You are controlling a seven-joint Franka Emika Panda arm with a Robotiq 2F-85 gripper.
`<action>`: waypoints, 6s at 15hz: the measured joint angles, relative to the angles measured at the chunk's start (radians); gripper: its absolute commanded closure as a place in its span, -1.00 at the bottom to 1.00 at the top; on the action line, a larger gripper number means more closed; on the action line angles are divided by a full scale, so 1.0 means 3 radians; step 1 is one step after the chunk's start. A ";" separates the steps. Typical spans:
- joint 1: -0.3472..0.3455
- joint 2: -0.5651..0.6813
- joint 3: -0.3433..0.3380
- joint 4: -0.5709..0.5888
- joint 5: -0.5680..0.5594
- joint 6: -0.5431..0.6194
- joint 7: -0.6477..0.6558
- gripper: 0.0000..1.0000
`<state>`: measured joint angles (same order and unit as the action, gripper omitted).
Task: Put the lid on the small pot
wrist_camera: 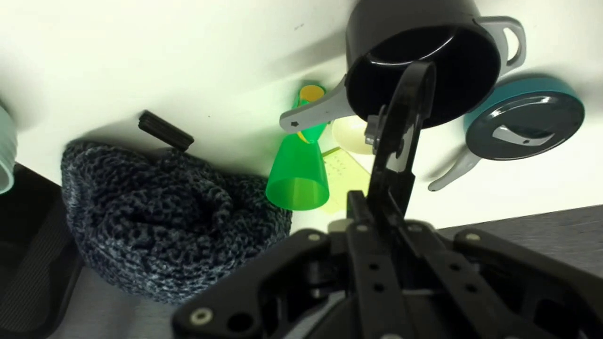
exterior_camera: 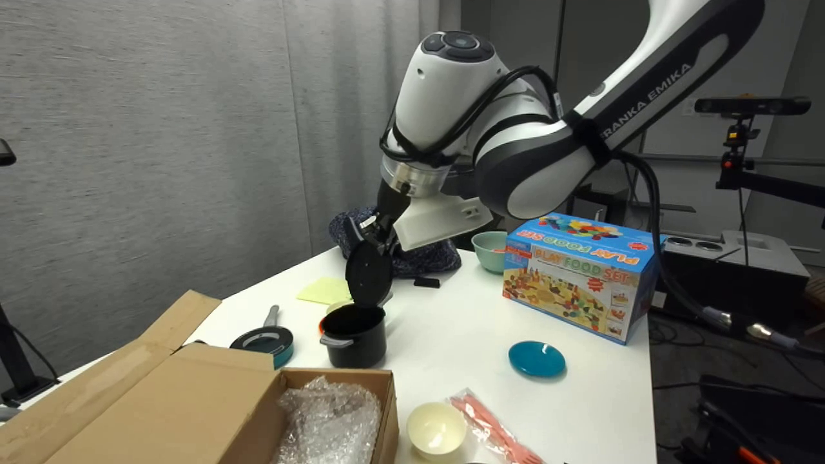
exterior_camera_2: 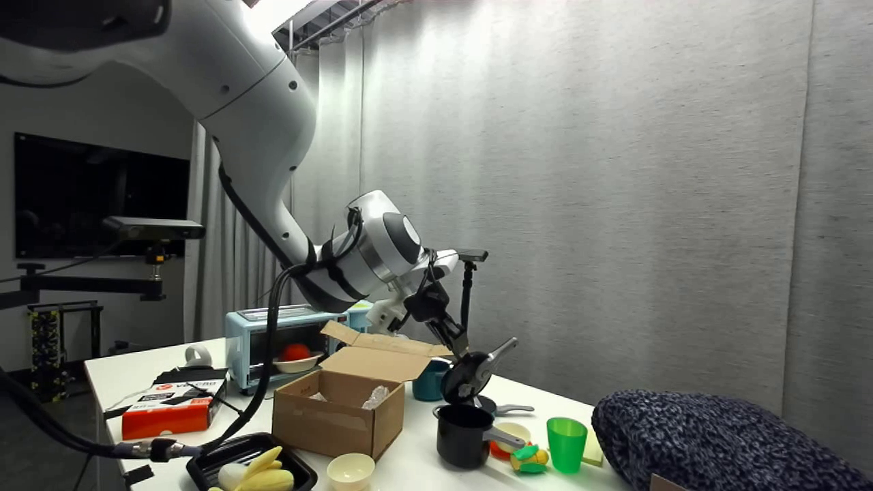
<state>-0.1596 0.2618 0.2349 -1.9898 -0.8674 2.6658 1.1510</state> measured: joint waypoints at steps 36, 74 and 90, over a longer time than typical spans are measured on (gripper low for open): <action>0.0845 0.0157 -0.0622 0.0380 -0.1234 -0.0534 -0.1143 0.85; 0.1374 0.1076 -0.0290 0.0792 -0.3053 -0.1981 -0.0565 0.96; 0.1304 0.1101 -0.0297 0.0716 -0.3054 -0.1745 -0.0695 0.96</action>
<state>0.2315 0.5920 0.1457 -1.7749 -1.7834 2.1423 0.9426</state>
